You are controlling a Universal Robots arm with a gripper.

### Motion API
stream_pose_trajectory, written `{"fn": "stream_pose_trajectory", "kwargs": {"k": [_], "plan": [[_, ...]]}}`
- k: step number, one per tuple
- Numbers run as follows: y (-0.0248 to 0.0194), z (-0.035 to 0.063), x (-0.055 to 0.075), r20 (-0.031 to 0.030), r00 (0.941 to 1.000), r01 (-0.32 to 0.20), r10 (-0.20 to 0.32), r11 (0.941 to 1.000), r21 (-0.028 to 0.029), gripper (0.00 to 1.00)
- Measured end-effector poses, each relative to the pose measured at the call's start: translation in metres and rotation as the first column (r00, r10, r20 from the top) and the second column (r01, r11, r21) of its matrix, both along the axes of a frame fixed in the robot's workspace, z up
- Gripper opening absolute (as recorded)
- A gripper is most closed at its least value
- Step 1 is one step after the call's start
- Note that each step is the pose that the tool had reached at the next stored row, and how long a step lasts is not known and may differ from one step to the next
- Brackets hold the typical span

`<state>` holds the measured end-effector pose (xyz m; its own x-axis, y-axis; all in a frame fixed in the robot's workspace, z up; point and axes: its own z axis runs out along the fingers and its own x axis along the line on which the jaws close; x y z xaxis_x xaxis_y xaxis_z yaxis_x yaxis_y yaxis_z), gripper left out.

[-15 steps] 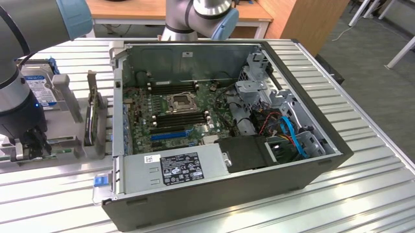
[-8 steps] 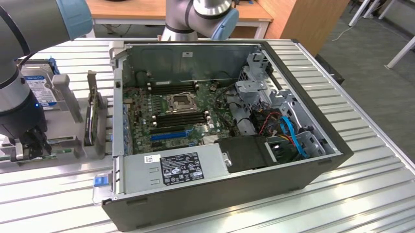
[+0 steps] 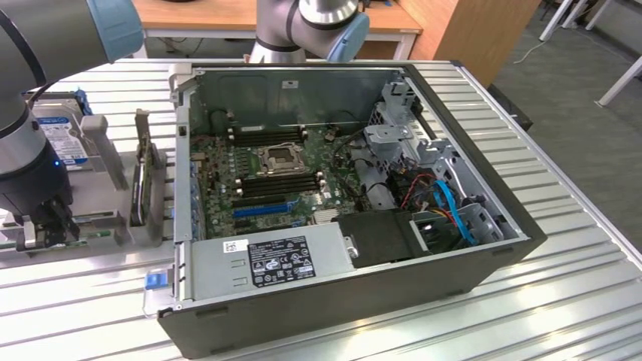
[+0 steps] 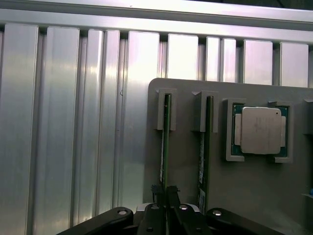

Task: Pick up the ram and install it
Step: 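Pick up the ram and move it above insertion slot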

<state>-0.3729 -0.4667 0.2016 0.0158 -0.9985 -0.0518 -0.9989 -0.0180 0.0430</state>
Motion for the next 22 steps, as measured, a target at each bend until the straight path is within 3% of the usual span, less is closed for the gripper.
{"fn": "stream_pose_trajectory", "kwargs": {"k": [3, 22], "plan": [[0.0000, 0.0000, 0.0000, 0.0000, 1.0000, 0.000, 0.000, 1.0000, 0.0000, 0.12], [0.0000, 0.0058, 0.0001, 0.0002, 1.0000, 0.001, -0.001, 1.0000, 0.0001, 0.12]]}}
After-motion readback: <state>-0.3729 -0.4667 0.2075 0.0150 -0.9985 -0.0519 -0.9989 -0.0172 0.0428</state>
